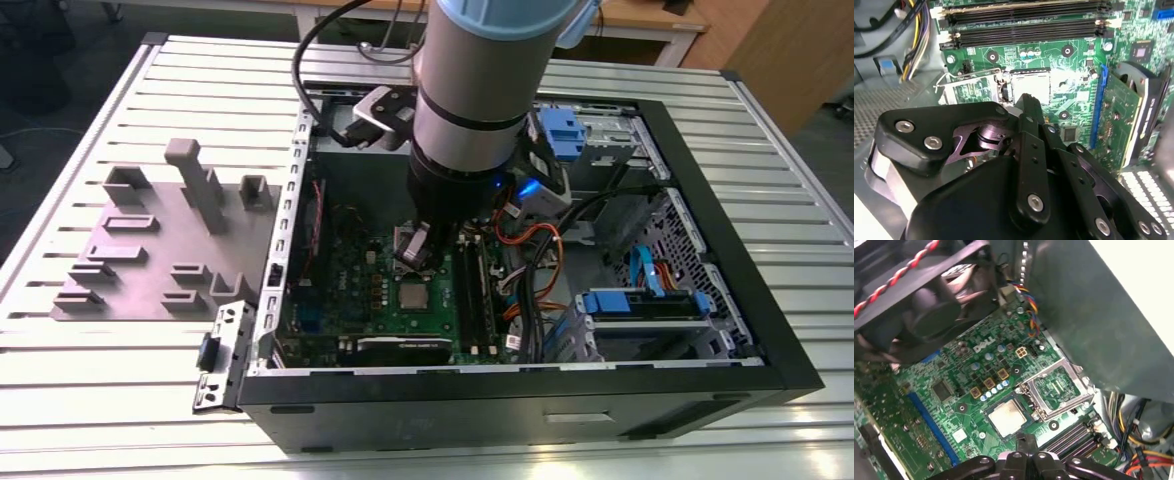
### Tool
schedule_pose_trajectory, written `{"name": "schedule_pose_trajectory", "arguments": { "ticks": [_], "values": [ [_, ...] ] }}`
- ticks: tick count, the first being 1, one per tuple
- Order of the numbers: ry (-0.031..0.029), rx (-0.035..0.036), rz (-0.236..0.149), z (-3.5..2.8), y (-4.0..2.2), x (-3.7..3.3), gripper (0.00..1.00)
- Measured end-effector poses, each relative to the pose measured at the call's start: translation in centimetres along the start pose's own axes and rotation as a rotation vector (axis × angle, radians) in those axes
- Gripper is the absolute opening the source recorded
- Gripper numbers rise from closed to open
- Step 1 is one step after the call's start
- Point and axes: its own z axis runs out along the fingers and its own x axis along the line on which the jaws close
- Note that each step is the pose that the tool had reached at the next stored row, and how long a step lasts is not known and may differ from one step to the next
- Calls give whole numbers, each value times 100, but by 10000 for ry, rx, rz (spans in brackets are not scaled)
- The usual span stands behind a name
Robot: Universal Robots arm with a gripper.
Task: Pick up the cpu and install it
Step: 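Close the cpu cover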
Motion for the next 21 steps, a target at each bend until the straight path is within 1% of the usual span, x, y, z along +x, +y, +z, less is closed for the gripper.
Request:
{"name": "schedule_pose_trajectory", "arguments": {
  "ticks": [2,4,6,7,8,9,10,11,13,14,15,16,19,21],
  "values": [
    [20,-4,-357,3,-1,0,11],
    [34,-7,-621,7,-1,0,11],
    [41,-9,-754,12,-10,-7,11],
    [33,-15,-771,15,-18,-14,11],
    [8,-33,-785,16,-26,-20,11],
    [-56,-74,-803,18,-34,-26,11],
    [-161,-140,-822,19,-42,-32,11],
    [-283,-218,-844,20,-49,-37,11],
    [-550,-387,-891,20,-63,-46,11],
    [-639,-446,-915,21,-69,-50,11],
    [-668,-466,-952,30,-73,-54,11],
    [-663,-470,-1025,39,-75,-55,11],
    [-632,-486,-1407,55,-77,-54,11],
    [-638,-474,-1501,56,-78,-54,11]
  ]
}}
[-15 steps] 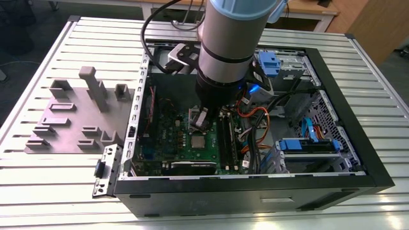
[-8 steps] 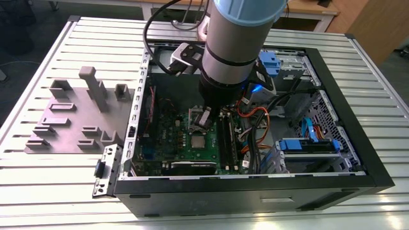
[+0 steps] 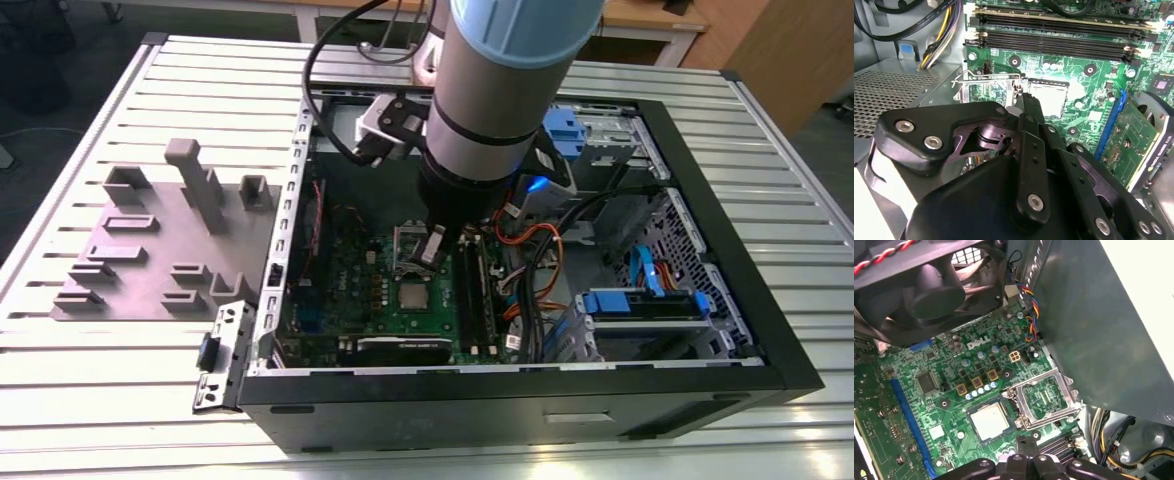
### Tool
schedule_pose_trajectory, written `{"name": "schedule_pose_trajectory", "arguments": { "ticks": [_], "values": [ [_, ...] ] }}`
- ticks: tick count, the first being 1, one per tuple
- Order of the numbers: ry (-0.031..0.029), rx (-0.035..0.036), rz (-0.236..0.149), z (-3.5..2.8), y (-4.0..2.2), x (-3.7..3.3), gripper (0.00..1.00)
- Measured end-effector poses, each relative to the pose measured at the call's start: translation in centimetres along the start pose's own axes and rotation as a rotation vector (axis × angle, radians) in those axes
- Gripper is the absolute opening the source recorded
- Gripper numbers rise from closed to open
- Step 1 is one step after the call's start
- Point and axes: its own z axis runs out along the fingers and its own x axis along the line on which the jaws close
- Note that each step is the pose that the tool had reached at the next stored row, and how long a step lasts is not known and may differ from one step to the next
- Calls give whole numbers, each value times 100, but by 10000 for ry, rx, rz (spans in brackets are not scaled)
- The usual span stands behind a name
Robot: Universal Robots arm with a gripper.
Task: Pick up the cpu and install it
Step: 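Close the cpu cover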
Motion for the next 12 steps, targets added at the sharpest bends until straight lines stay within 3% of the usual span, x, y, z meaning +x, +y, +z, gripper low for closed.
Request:
{"name": "schedule_pose_trajectory", "arguments": {
  "ticks": [3,4,7,9,10,12],
  "values": [
    [-87,20,-25,3,-1,0,11],
    [-150,9,-31,4,0,1,11],
    [-419,-51,-51,5,-3,-1,11],
    [-542,-49,-59,8,-5,-2,11],
    [-572,-49,-62,9,-5,-2,11],
    [-577,-44,-62,10,-5,-1,11]
  ]
}}
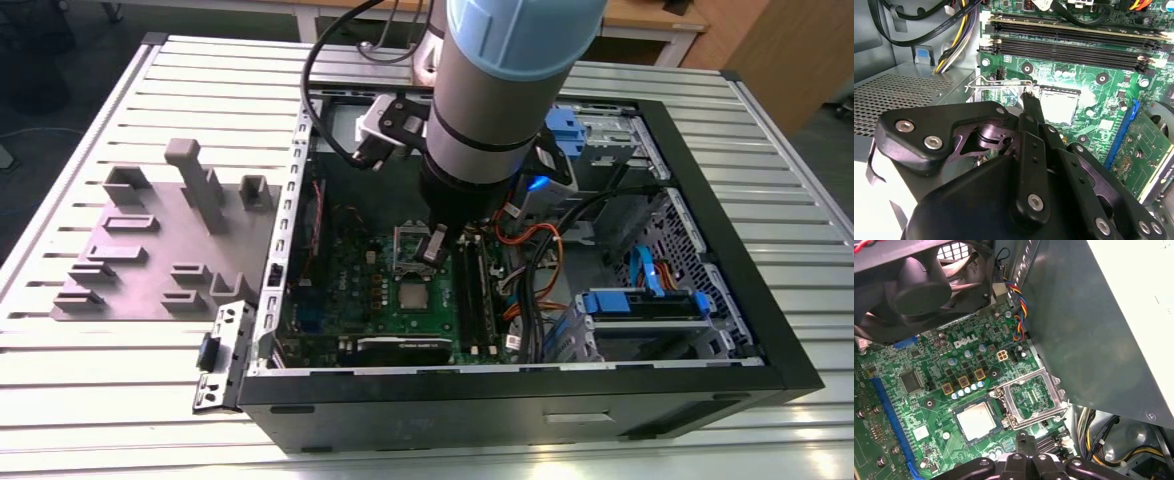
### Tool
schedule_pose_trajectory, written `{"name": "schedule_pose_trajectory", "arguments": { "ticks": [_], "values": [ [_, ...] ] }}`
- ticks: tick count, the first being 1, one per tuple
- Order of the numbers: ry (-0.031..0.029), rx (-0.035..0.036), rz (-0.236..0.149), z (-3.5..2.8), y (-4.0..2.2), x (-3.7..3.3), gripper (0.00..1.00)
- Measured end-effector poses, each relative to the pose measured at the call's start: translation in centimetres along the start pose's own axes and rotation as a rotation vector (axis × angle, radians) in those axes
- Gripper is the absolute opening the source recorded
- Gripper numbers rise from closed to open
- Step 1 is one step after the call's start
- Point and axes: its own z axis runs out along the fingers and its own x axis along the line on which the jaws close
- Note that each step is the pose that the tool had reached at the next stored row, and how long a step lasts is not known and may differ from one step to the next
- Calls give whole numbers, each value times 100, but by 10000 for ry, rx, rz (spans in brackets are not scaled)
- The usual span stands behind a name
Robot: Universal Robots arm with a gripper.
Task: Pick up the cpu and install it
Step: 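Close the cpu cover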
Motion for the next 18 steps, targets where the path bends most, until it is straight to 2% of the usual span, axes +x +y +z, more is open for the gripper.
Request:
{"name": "schedule_pose_trajectory", "arguments": {
  "ticks": [12,13,16,17,18],
  "values": [
    [-1,2,0,0,0,0,11],
    [-57,-25,-2,0,-1,0,11],
    [-453,-216,-9,7,-20,-8,11],
    [-529,-249,12,14,-30,-11,11],
    [-574,-258,59,23,-41,-16,11]
  ]
}}
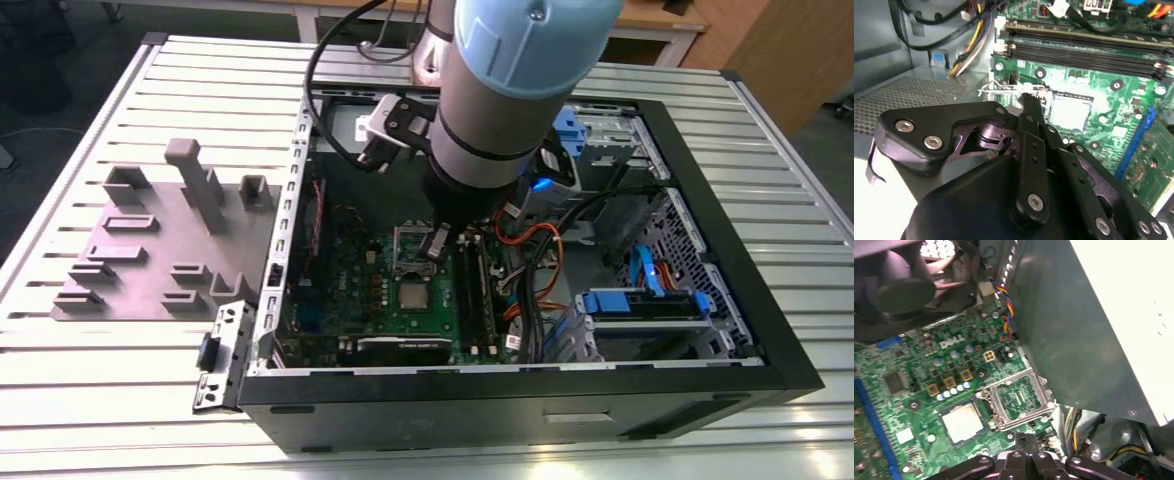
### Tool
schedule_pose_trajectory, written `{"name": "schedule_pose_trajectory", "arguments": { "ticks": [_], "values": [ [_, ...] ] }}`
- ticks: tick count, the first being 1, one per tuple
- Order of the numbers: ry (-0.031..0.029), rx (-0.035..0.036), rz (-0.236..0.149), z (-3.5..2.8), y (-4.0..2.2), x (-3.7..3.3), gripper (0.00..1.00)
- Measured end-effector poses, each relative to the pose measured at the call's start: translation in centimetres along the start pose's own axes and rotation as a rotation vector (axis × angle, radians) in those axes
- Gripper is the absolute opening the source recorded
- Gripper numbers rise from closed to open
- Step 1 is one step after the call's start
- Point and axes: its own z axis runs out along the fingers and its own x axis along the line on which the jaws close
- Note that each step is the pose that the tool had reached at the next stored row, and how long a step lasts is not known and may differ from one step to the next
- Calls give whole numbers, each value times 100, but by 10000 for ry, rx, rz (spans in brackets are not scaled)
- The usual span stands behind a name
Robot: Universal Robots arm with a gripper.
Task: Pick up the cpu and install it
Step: 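Close the cpu cover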
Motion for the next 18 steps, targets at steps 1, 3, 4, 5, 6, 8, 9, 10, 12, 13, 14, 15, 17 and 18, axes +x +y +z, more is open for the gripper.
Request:
{"name": "schedule_pose_trajectory", "arguments": {
  "ticks": [1,3,4,5,6,8,9,10,12,13,14,15,17,18],
  "values": [
    [-25,3,59,8,-9,-3,11],
    [-60,20,182,24,-26,-6,11],
    [-73,29,237,32,-29,-7,11],
    [-82,33,269,38,-30,-6,11],
    [-89,30,274,41,-30,-5,11],
    [-91,29,274,41,-30,-5,11],
    [-92,28,274,42,-30,-5,11],
    [-94,28,274,43,-30,-5,11],
    [-94,28,274,43,-31,-5,11],
    [-94,28,274,44,-30,-5,11],
    [-94,28,274,44,-30,-5,11],
    [-94,28,274,44,-30,-5,11],
    [-94,28,274,44,-31,-5,11],
    [-94,28,274,44,-31,-5,11]
  ]
}}
